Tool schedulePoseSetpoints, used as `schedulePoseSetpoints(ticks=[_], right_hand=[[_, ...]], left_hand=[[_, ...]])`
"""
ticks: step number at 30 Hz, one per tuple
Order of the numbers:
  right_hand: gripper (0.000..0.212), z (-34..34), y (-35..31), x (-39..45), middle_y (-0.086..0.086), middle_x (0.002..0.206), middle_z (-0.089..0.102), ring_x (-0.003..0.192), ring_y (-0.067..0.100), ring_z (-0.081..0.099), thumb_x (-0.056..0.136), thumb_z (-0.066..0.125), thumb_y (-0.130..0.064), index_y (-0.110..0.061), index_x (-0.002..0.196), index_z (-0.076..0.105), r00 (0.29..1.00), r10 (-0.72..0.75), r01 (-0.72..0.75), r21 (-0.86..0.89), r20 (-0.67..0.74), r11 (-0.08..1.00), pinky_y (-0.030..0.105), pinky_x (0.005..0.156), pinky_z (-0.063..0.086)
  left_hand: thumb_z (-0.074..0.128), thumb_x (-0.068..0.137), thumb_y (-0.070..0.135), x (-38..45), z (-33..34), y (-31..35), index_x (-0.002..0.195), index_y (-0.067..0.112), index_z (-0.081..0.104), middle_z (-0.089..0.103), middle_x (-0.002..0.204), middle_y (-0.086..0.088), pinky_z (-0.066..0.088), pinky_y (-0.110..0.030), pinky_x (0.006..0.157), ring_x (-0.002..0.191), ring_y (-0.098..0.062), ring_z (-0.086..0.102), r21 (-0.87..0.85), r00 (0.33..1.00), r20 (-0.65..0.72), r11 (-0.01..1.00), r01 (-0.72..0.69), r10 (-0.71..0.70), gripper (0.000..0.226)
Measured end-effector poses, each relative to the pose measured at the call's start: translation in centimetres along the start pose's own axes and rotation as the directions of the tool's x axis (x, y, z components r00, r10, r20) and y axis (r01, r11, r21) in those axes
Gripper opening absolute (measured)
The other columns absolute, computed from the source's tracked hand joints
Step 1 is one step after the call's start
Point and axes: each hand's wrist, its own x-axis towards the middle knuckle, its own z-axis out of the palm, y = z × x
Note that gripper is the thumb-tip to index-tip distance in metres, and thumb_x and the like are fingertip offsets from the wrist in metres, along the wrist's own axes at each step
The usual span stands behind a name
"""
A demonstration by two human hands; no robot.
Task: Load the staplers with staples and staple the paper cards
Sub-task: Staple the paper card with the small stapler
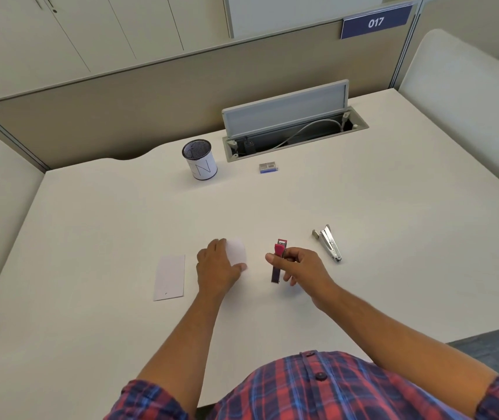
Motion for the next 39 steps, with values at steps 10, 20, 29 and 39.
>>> schedulePoseSetpoints(ticks=[10,20,29,39], right_hand=[[0.036,0.3,-0.3,0.1,0.000,0.092,0.073,0.082,0.012,0.069,0.085,0.082,-0.042,-0.012,0.103,0.074,0.999,-0.011,0.009,0.043,0.041,0.999,0.026,0.070,0.053],[0.018,0.3,-1.5,0.0,0.000,0.069,0.053,0.055,0.017,0.044,0.090,0.079,-0.028,-0.013,0.092,0.069,0.995,-0.023,0.010,0.134,0.097,0.991,0.025,0.054,0.041],[0.033,-0.1,-2.4,-0.1,-0.003,0.066,0.055,0.049,0.016,0.037,0.085,0.085,-0.024,-0.011,0.113,0.073,0.994,-0.044,0.024,0.179,0.105,0.984,0.026,0.048,0.031],[0.018,-0.3,-3.2,-0.5,-0.001,0.059,0.046,0.049,0.018,0.026,0.088,0.080,-0.015,0.001,0.089,0.070,0.991,-0.099,0.076,0.224,0.091,0.972,0.026,0.048,0.021]], left_hand=[[0.079,0.079,0.023,1.1,-0.9,-0.2,0.145,0.027,0.042,0.047,0.134,-0.007,0.047,-0.040,0.098,0.124,-0.031,0.050,-0.120,0.998,0.060,0.992,-0.025,0.032,0.076],[0.079,0.078,0.009,-3.8,-2.8,2.0,0.133,0.041,0.051,0.064,0.114,-0.007,0.059,-0.038,0.086,0.101,-0.025,0.066,-0.716,0.984,0.087,0.697,-0.045,0.153,0.069],[0.076,0.084,0.004,-6.5,-5.1,3.9,0.135,0.042,0.052,0.072,0.109,-0.013,0.061,-0.045,0.089,0.099,-0.029,0.072,-0.802,0.920,0.190,0.594,-0.057,0.343,0.068],[0.077,0.088,0.012,-6.8,-4.9,3.7,0.130,0.035,0.059,0.076,0.107,-0.009,0.062,-0.040,0.083,0.097,-0.028,0.074,-0.839,0.946,0.198,0.543,0.029,0.256,0.051]])
